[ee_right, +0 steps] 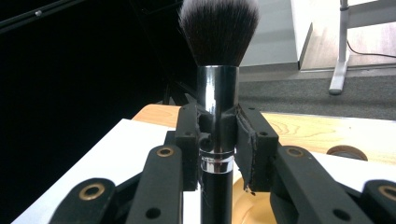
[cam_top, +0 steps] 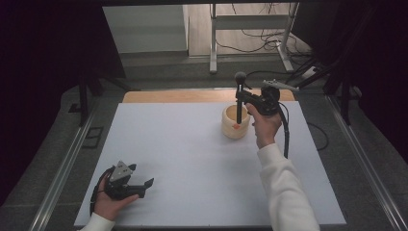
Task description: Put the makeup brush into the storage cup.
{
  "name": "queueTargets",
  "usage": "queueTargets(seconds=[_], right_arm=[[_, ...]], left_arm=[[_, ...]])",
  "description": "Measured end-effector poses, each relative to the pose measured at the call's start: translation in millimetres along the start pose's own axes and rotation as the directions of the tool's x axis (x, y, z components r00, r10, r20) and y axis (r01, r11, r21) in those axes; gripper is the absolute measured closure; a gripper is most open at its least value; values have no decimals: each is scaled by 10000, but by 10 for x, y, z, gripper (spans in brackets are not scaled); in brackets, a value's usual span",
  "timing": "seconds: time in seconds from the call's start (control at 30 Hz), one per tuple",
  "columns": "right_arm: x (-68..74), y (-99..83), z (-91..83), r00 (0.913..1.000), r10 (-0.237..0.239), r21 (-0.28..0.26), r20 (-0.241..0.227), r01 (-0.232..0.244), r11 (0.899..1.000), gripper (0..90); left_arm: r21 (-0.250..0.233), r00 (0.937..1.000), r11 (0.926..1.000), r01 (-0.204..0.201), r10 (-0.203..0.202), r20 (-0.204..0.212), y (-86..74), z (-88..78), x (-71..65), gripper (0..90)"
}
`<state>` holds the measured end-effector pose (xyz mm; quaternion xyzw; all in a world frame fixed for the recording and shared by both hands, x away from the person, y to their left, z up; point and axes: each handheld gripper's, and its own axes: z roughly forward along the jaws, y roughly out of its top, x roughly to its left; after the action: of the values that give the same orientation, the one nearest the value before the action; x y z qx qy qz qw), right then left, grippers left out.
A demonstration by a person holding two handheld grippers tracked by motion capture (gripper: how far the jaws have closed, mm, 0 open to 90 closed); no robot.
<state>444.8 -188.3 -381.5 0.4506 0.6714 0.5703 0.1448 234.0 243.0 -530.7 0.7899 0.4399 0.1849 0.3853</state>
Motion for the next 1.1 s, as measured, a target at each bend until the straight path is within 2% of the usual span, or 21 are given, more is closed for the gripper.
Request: queueTargets(seconds=[0.27,0.6,1.1], right_arm=[[-92,27,57,9996,250,-92,120,-249,9996,718],[-136,54,130,9993,268,-102,260,-265,9996,718],[-238,37,274,9967,629,-225,513,-618,9978,717]], left_arm=[[8,10000,10000,1,-1,13,0,3,2,133],[18,10000,10000,0,0,37,-1,8,2,134],[22,10000,10000,5,-5,41,-4,8,6,134]])
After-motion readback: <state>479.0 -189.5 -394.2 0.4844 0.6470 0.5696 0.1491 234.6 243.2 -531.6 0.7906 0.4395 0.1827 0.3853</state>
